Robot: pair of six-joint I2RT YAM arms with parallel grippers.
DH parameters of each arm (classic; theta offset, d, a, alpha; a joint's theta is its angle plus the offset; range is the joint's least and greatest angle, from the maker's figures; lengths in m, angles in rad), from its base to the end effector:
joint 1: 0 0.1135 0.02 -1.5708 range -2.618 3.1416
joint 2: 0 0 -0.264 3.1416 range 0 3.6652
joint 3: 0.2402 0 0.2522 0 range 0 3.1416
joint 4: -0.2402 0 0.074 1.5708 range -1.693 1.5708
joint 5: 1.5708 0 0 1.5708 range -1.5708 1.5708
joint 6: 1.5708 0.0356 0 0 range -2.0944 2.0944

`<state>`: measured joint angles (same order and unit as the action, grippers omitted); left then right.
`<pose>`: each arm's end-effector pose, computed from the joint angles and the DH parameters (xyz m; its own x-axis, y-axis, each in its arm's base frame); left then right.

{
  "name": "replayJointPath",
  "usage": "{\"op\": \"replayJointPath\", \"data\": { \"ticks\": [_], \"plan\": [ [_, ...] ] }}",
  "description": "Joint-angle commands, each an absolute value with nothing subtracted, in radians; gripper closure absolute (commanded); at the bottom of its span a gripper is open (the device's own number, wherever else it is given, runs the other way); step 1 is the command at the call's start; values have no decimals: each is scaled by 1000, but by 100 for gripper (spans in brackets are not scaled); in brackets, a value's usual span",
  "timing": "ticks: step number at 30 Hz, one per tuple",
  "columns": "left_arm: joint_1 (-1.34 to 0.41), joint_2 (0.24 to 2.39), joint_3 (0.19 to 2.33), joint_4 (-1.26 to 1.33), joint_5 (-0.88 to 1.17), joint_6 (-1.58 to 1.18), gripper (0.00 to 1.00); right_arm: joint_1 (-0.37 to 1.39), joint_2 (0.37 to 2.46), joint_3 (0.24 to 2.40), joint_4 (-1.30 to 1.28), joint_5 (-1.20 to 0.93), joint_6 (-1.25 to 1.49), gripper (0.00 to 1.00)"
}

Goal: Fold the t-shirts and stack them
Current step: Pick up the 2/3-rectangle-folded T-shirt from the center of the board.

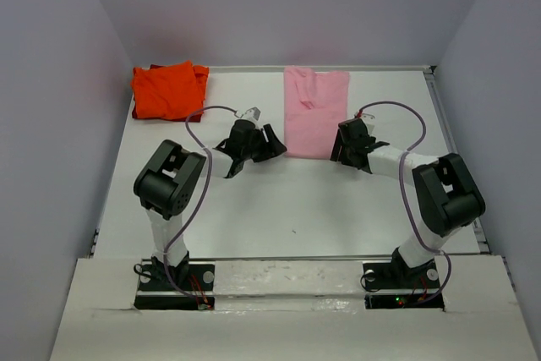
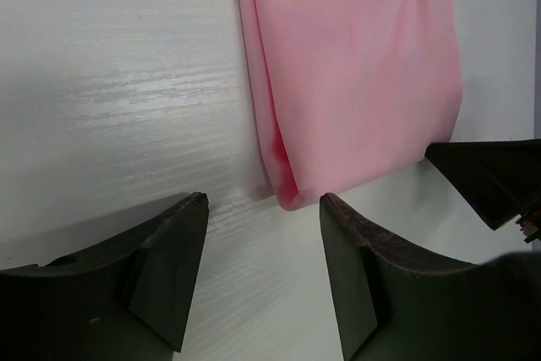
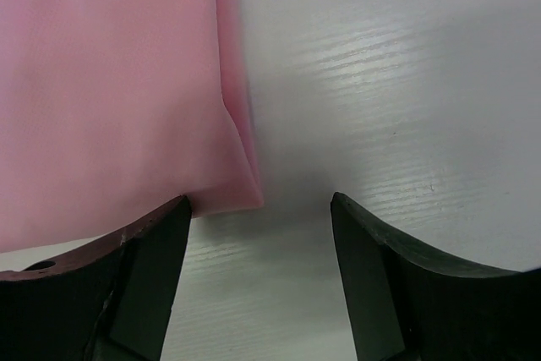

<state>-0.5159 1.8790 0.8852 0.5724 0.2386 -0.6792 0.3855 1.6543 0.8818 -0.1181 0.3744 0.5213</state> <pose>0.3291 -0.1963 0.1481 -0.6958 -0.3071 -0.6493 0.2954 0.7016 -0.6484 0.3076 0.1108 0.1653 -0.6928 0.2191 -0.6870 0.2401 0.9685 0.0667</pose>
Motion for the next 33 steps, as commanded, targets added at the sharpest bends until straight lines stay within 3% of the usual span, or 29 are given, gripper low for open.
{"op": "replayJointPath", "data": {
  "ticks": [1, 24, 33],
  "plan": [
    [-522, 1896, 926, 611, 227, -663, 32, 379, 1696, 903, -91, 402, 538, 27],
    [-581, 1985, 1112, 463, 233, -676, 32, 379, 1724, 923, -92, 396, 532, 30],
    [-581, 1971, 1095, 416, 218, -658, 41, 379, 1753, 953, -97, 400, 532, 33]
  ]
}}
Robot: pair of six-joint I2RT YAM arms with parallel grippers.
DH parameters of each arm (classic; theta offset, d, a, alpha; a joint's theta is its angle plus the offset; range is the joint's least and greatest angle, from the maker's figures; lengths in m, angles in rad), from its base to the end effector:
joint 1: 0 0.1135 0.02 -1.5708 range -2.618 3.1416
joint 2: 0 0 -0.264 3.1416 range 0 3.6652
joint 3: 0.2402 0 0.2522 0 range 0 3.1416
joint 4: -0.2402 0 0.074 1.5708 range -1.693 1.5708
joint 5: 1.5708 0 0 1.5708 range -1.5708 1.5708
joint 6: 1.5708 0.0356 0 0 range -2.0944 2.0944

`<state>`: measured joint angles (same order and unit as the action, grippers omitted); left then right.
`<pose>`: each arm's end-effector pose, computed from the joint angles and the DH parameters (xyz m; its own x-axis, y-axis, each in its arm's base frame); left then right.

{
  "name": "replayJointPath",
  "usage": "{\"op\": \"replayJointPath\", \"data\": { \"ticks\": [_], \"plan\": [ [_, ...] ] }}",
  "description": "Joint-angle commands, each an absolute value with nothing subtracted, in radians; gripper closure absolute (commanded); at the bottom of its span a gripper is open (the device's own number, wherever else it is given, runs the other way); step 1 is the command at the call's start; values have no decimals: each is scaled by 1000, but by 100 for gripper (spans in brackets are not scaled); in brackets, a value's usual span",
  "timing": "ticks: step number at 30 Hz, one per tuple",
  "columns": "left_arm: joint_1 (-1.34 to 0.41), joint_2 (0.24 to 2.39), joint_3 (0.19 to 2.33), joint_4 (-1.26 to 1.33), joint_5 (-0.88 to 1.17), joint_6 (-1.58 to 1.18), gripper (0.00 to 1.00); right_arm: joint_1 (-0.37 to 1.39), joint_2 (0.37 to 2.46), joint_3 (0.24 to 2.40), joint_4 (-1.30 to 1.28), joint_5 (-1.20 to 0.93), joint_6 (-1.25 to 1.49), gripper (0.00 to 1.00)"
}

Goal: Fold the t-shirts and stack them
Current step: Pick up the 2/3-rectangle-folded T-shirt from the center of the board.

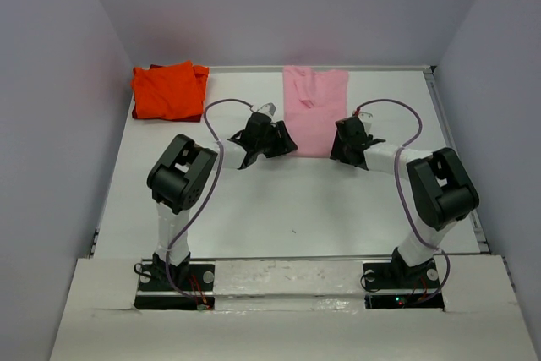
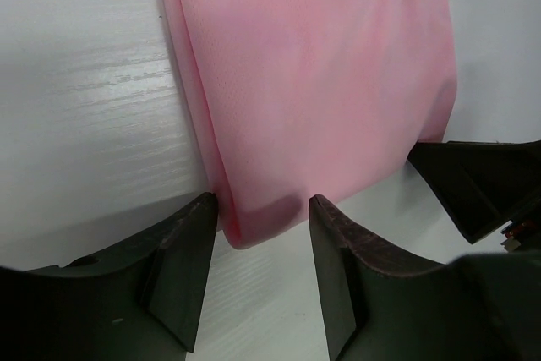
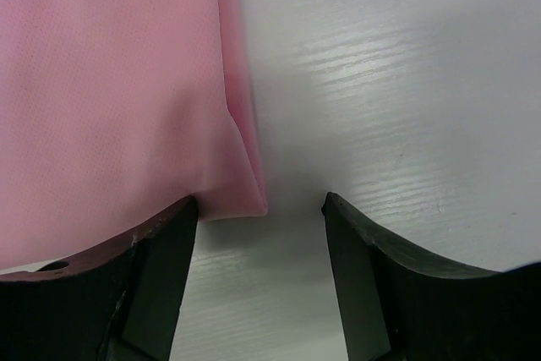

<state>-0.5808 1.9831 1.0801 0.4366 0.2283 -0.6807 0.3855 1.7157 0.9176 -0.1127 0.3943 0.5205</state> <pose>0.3481 -0.2381 0.1513 -0.7349 -0.2509 -0.6301 0.3101 0.7019 -0.6412 0.3180 0.1143 0.1568 -0.6992 0.2118 -0.6829 0.2522 0.9668 0.0416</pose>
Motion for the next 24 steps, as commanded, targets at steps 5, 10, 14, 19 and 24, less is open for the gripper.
{"op": "replayJointPath", "data": {
  "ticks": [5, 10, 14, 19, 24],
  "plan": [
    [-581, 1965, 1077, 413, 210, -647, 46, 379, 1782, 985, -98, 397, 526, 35],
    [-581, 2003, 1086, 417, 215, -640, 57, 379, 1799, 996, -100, 380, 523, 44],
    [-581, 2032, 1101, 425, 228, -643, 68, 379, 1795, 989, -98, 374, 520, 51],
    [-581, 2045, 1117, 425, 235, -635, 100, 379, 1793, 985, -94, 367, 512, 73],
    [-583, 2034, 1112, 416, 238, -621, 100, 379, 1789, 979, -92, 354, 509, 100]
  ]
}}
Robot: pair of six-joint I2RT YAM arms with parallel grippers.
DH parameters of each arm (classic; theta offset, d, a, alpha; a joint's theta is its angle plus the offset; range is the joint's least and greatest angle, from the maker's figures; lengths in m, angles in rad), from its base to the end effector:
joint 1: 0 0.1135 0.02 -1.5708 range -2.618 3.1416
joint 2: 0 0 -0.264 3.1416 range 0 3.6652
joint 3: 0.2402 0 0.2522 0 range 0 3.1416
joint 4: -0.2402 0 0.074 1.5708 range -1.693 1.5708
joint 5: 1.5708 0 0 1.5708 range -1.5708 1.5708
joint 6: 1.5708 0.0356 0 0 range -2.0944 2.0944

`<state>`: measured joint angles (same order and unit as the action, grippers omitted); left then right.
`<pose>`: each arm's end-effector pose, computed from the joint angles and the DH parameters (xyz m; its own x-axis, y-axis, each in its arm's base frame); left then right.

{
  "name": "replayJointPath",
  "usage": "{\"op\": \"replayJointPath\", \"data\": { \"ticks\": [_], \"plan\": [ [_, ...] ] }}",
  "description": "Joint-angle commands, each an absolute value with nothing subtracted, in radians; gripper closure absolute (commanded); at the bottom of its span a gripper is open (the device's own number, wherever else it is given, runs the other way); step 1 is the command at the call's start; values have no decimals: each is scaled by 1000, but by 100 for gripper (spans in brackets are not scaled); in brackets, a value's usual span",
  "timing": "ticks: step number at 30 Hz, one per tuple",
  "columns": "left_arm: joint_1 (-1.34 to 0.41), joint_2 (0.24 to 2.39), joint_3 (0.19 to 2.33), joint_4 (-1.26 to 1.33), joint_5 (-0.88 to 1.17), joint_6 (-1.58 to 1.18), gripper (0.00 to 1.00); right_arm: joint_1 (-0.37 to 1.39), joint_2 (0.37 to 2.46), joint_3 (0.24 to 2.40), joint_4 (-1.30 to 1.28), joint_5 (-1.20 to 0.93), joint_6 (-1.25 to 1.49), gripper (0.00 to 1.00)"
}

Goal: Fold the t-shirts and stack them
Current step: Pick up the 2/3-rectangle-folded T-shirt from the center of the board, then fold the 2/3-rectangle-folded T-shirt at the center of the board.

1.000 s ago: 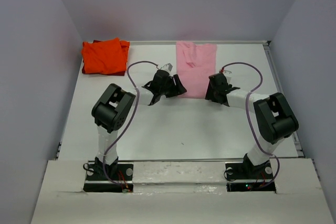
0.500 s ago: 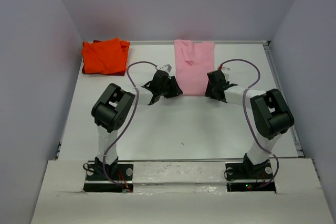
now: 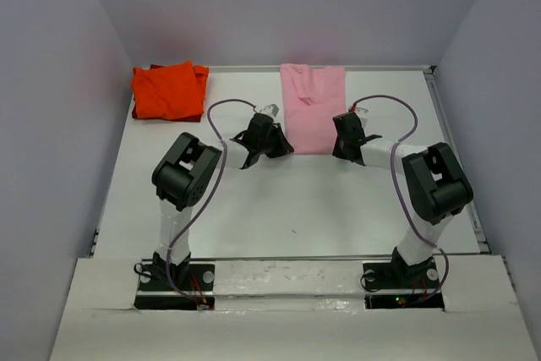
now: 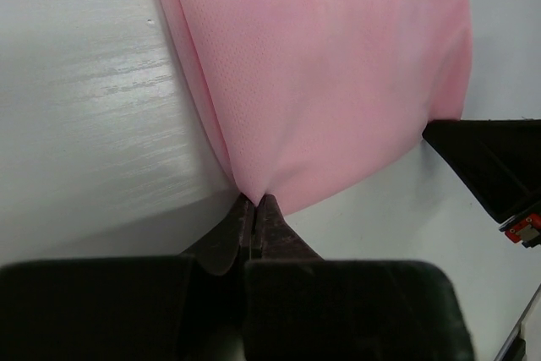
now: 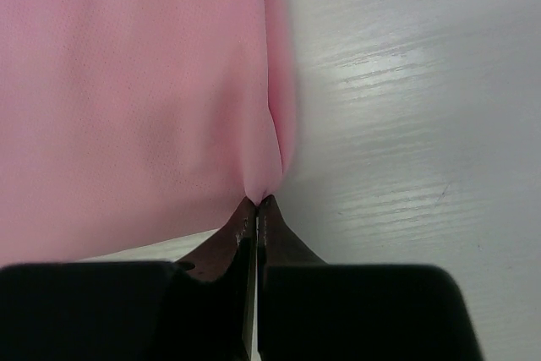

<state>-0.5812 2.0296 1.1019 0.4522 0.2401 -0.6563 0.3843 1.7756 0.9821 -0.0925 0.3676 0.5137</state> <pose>0.3534 -0.2423 0.1404 -0.7364 -0.2254 -0.6379 0.3290 0.7046 -0.6287 0.3349 0.1216 0.1564 -0.6937 0.2141 -0.6877 0.2317 0.9704 0.0684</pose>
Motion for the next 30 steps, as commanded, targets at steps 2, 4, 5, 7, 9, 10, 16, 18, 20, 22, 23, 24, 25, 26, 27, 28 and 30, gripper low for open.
{"op": "replayJointPath", "data": {
  "ticks": [2, 4, 5, 7, 9, 10, 16, 18, 20, 22, 23, 24, 25, 26, 27, 28, 30],
  "plan": [
    [-583, 2023, 1097, 414, 239, -620, 100, 379, 1779, 969, -87, 330, 514, 100],
    [-581, 2007, 1080, 414, 245, -618, 100, 379, 1758, 939, -71, 296, 518, 100],
    [-581, 2000, 1059, 416, 252, -618, 100, 379, 1750, 916, -66, 285, 520, 100],
    [-581, 1967, 1013, 417, 252, -618, 100, 379, 1717, 891, -58, 261, 526, 100],
    [-583, 1941, 976, 420, 247, -614, 100, 390, 1691, 855, -57, 252, 537, 100],
    [-583, 1910, 954, 429, 236, -618, 100, 399, 1668, 842, -57, 232, 540, 100],
    [-595, 1775, 732, 497, 235, -640, 100, 471, 1566, 718, -55, 189, 571, 100],
    [-613, 1717, 683, 518, 233, -650, 100, 517, 1511, 681, -51, 167, 601, 100],
    [-627, 1680, 614, 534, 235, -661, 100, 569, 1468, 644, -75, 175, 633, 100],
    [-659, 1622, 571, 554, 229, -678, 100, 656, 1399, 617, -92, 207, 684, 100],
    [-670, 1603, 531, 555, 219, -686, 100, 685, 1376, 605, -103, 219, 705, 100],
    [-682, 1579, 510, 557, 212, -695, 100, 713, 1324, 579, -132, 228, 725, 100],
    [-695, 1530, 493, 560, 206, -709, 100, 739, 1296, 563, -140, 235, 765, 100],
    [-719, 1502, 457, 557, 192, -715, 100, 797, 1264, 536, -165, 254, 785, 100],
    [-730, 1474, 436, 558, 186, -729, 100, 827, 1232, 526, -187, 268, 808, 100],
    [-741, 1447, 420, 560, 181, -741, 100, 854, 1201, 520, -210, 287, 833, 100],
    [-768, 1352, 376, 549, 167, -770, 100, 911, 1115, 515, -280, 319, 879, 100]
  ]
}}
